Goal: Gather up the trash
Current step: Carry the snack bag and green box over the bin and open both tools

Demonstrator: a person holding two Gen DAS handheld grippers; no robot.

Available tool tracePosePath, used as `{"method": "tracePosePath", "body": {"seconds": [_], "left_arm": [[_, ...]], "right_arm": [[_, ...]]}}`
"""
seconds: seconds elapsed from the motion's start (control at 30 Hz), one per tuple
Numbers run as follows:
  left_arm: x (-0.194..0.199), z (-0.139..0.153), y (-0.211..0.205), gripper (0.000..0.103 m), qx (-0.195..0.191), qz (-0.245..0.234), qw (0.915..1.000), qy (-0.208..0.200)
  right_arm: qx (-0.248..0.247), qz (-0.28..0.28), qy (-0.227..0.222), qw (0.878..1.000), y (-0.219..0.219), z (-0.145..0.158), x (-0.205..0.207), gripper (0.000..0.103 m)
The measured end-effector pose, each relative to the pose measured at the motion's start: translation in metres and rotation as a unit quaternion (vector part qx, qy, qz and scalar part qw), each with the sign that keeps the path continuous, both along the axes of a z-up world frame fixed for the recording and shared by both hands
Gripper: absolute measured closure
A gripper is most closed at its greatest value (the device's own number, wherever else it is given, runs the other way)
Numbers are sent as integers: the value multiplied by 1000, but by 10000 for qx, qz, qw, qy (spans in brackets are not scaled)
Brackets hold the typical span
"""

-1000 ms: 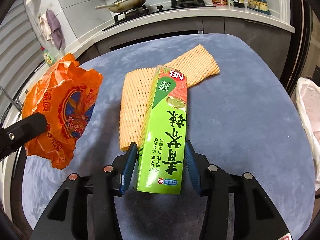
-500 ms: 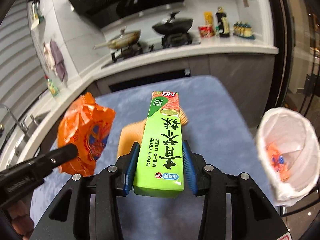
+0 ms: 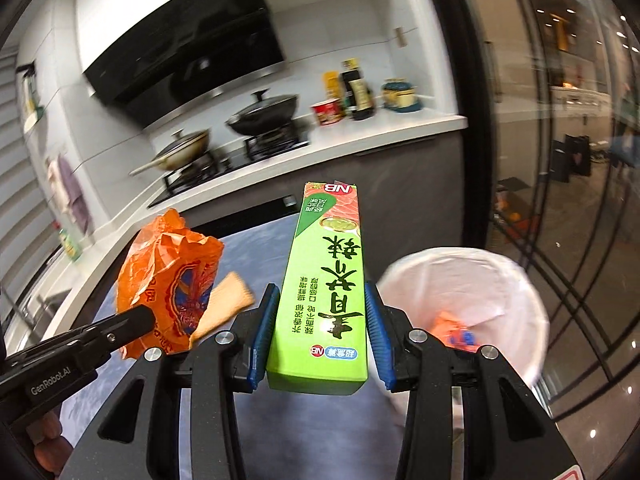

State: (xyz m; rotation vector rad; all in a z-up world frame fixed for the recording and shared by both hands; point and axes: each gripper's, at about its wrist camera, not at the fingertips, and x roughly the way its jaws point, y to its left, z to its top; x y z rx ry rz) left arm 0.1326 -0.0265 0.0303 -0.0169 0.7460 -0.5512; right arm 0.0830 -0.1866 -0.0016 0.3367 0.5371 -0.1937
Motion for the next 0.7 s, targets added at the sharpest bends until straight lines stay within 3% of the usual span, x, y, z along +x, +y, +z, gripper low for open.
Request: {"method": "tracePosePath", "body": {"seconds": [0.43, 0.7], "left_arm": [[-30, -3, -84, 91, 157, -588, 9981, -15], [-41, -10, -117, 91, 283, -784, 9965, 64]], "right_arm": [[197, -767, 27, 9969, -90, -13, -59, 63], [340, -919, 127, 9951, -117, -27, -72, 63]]}}
